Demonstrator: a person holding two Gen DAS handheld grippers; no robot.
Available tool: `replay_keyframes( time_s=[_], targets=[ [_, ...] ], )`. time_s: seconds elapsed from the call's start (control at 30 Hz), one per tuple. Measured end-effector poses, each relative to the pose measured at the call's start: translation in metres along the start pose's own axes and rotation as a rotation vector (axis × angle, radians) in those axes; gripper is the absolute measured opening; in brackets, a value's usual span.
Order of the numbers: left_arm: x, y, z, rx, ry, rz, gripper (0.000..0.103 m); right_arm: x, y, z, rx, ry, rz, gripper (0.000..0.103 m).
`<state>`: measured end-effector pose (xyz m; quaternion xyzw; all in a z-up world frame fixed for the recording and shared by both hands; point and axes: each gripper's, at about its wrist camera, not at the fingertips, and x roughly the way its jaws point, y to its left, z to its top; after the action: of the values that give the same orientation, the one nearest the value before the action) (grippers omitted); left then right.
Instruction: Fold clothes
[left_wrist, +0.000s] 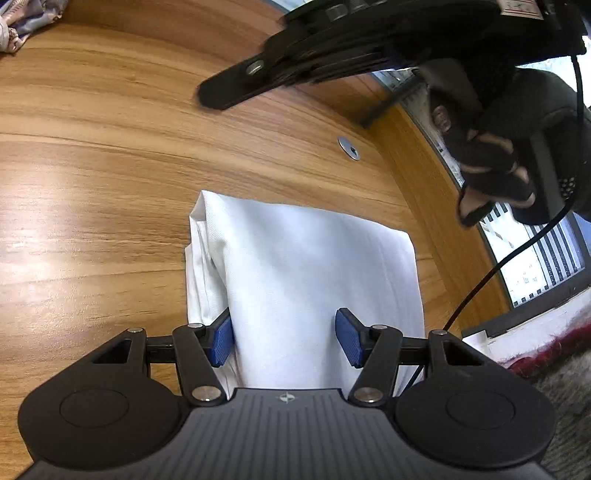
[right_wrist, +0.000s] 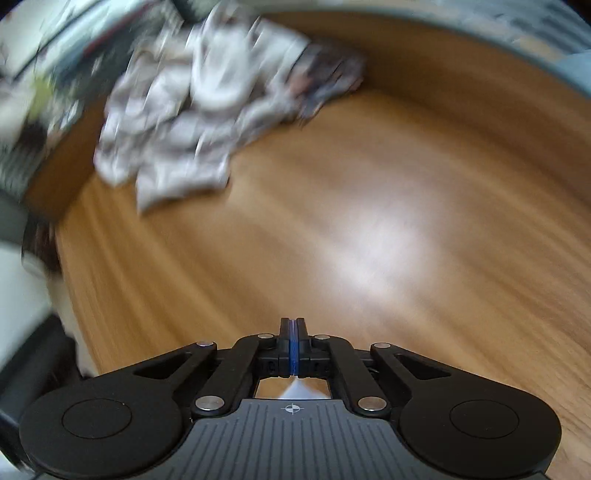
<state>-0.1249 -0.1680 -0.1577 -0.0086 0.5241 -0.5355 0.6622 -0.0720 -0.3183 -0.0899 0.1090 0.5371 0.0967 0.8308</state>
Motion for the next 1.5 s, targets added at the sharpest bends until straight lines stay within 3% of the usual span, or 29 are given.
replay_keyframes(
  time_s=[0.23, 0.37, 0.5, 0.63, 0.8, 0.93, 1.03, 1.1, 1.2, 1.33, 1.4, 1.5],
  targets=[
    [-0.021, 0.004, 0.009, -0.015, -0.095, 0.052, 0.063, -0.04, -0.033, -0.026, 0.153, -0.044, -0.072, 0.007],
    [-0.025, 0.01, 0.019, -0.053, -0.138, 0.103, 0.063, -0.058, -0.064, -0.061, 0.308, -0.051, -0.123, 0.023],
    [-0.023, 0.02, 0.031, -0.171, -0.125, 0.133, 0.063, -0.072, -0.09, -0.096, 0.413, -0.045, -0.227, 0.043],
    [-0.021, 0.03, 0.044, -0.294, -0.119, 0.116, 0.063, -0.084, -0.113, -0.128, 0.575, -0.051, -0.255, 0.043],
    [-0.011, 0.038, 0.065, -0.431, -0.075, 0.144, 0.059, -0.088, -0.14, -0.166, 0.889, -0.108, -0.205, 0.046],
    [0.003, 0.041, 0.073, -0.477, -0.026, 0.196, 0.046, -0.084, -0.155, -0.188, 1.058, -0.118, -0.147, 0.045],
    [0.016, 0.035, 0.078, -0.44, -0.002, 0.259, 0.019, -0.072, -0.158, -0.193, 1.117, -0.107, -0.131, 0.043],
    [0.017, 0.035, 0.075, -0.42, -0.005, 0.29, 0.008, -0.068, -0.16, -0.199, 1.159, -0.11, -0.113, 0.018],
    [0.018, 0.031, 0.07, -0.383, -0.017, 0.326, 0.004, -0.071, -0.162, -0.214, 1.257, -0.158, -0.082, 0.006],
    [0.022, 0.022, 0.068, -0.358, -0.027, 0.373, 0.003, -0.085, -0.169, -0.232, 1.375, -0.254, -0.077, 0.002],
    [0.021, 0.022, 0.068, -0.35, -0.027, 0.361, 0.005, -0.101, -0.173, -0.238, 1.376, -0.323, -0.138, 0.002],
    [0.009, 0.02, 0.067, -0.308, -0.055, 0.326, 0.015, -0.112, -0.178, -0.24, 1.284, -0.331, -0.083, 0.002]
  ],
)
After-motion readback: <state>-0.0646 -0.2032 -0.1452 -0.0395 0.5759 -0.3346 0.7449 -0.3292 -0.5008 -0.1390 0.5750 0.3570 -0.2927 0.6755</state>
